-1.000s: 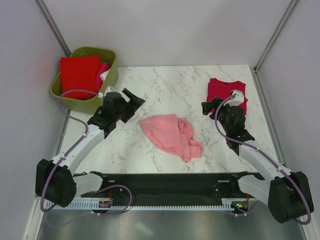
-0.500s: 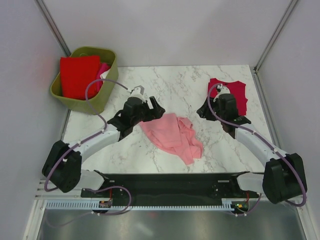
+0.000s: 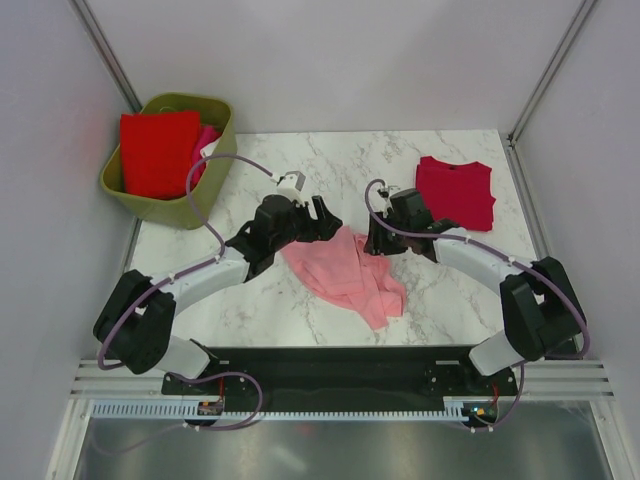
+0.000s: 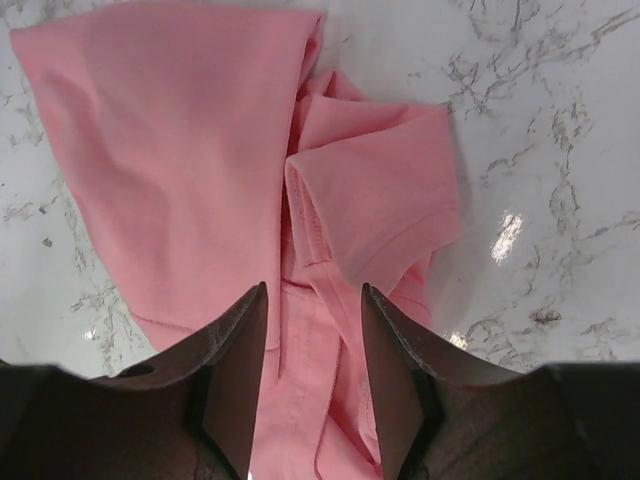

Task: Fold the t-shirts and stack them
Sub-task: Move the tshirt to the center of the board, then flatten the tshirt out

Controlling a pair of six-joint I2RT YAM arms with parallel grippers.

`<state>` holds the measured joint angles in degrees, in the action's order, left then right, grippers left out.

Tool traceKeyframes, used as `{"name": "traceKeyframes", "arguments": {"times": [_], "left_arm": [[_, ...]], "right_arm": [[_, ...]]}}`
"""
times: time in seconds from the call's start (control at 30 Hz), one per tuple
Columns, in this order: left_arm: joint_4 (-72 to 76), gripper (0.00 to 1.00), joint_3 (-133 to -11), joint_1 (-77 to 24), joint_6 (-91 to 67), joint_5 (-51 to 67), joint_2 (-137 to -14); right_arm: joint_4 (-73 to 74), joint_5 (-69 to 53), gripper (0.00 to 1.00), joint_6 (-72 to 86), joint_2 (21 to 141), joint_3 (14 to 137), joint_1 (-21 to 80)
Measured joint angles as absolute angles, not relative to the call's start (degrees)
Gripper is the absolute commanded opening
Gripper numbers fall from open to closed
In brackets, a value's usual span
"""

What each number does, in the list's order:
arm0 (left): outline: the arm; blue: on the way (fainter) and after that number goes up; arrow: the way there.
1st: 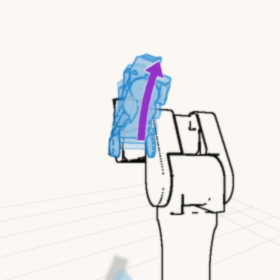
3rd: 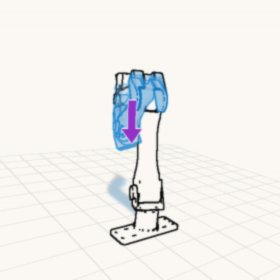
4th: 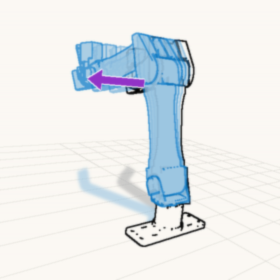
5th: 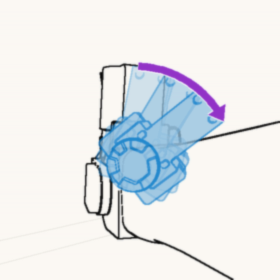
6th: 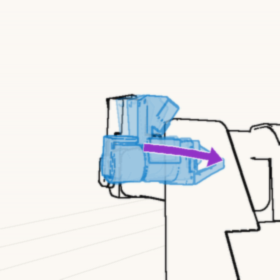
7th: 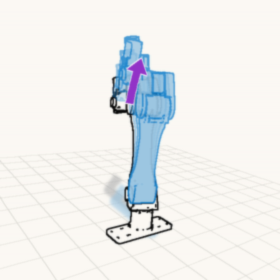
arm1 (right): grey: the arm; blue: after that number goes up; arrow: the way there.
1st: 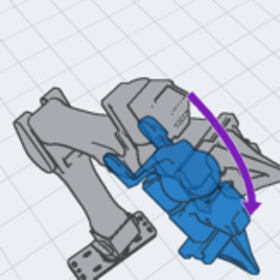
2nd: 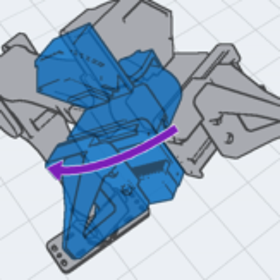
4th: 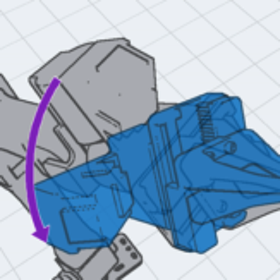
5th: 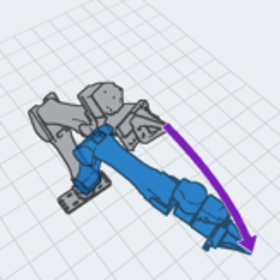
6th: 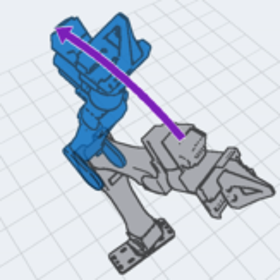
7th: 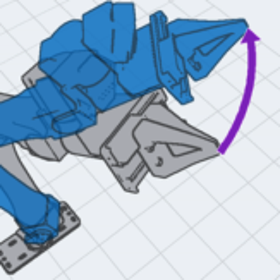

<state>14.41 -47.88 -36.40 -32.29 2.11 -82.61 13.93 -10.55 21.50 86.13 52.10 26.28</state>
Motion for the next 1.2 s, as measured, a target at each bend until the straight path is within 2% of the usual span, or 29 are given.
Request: {"name": "traceKeyframes", "arguments": {"times": [0.3, 0.4, 0.43, 0.47, 0.63, 0.8, 0.93, 1.07, 1.2], "left_arm": [[15.07, 0.82, -47.70, -36.40, -32.29, 2.11, -83.13], [15.11, 0.81, -47.70, -36.40, -32.29, 2.11, -83.77], [15.09, 0.81, -47.70, -36.40, -32.29, 2.11, -84.05], [15.09, 0.81, -47.72, -36.42, -32.29, 2.13, -84.36], [14.26, 0.81, -48.80, -37.52, -32.03, 2.07, -86.21], [10.09, 0.76, -54.96, -42.48, -29.47, 0.36, -91.07], [3.84, 0.76, -61.80, -49.34, -25.87, -7.88, -95.42], [-0.75, 0.76, -67.22, -55.99, -23.51, -13.21, -99.48], [-4.27, 0.79, -69.21, -57.69, -23.42, -14.35, -102.78]], "right_arm": [[16.19, -2.46, 0.48, 19.92, 91.59, 55.64, 28.82], [16.97, 0.40, 0.21, 19.51, 93.51, 56.38, 29.50], [17.21, 1.32, 0.03, 19.49, 93.78, 56.42, 29.65], [17.47, 2.26, 0.00, 19.33, 93.84, 56.42, 29.76], [16.95, 8.62, 0.00, 21.02, 90.98, 55.55, 29.78], [14.59, 18.61, 0.00, 23.40, 75.26, 48.99, 29.78], [11.70, 27.35, 0.00, 26.06, 65.98, 45.10, 29.63], [10.26, 31.77, 0.00, 28.10, 65.41, 42.81, 29.26], [9.93, 34.24, 0.00, 30.26, 65.89, 41.01, 29.02]]}}
